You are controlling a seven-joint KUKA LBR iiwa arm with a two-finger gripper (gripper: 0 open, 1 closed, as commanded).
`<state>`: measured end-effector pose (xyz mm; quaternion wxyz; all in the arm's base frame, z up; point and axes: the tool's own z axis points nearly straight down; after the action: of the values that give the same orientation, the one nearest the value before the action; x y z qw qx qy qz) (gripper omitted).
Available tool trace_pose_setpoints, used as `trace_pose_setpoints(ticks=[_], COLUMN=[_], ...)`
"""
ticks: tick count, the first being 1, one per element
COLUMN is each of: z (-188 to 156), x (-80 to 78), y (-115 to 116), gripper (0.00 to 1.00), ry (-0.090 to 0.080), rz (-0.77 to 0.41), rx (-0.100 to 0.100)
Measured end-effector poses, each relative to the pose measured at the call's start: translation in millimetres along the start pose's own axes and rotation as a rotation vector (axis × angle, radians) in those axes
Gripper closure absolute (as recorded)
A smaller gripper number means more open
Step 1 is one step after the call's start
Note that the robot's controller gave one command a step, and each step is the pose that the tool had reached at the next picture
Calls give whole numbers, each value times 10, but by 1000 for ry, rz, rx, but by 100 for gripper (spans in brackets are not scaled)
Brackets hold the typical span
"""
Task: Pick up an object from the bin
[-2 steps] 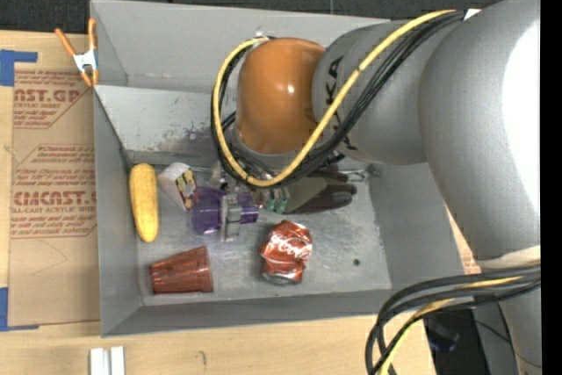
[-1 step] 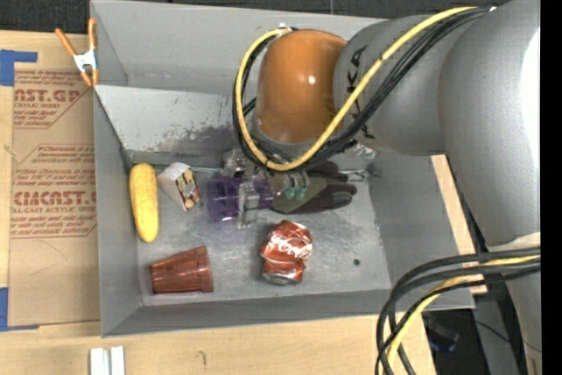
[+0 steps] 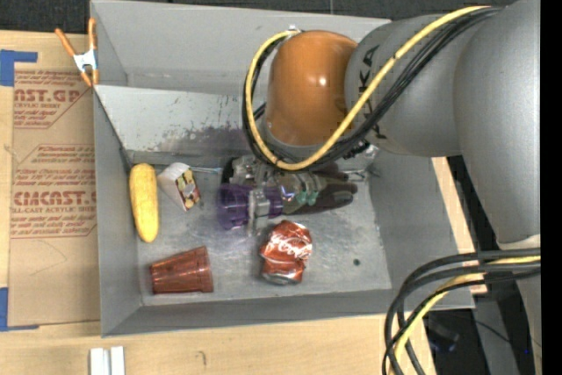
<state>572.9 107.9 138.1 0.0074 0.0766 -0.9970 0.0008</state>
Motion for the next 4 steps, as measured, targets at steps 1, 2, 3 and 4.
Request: trace_pose_setpoints(ticks=[1,2,3,4], z=[51,-4,-53,273], x=[-62,96,-64,7], y=[-139,-192,-144,-126], gripper=[100,100,100,100], ry=[-31,1,-35,-8], rz=[108,143,95,80], rx=[-3,-1,-2,-1])
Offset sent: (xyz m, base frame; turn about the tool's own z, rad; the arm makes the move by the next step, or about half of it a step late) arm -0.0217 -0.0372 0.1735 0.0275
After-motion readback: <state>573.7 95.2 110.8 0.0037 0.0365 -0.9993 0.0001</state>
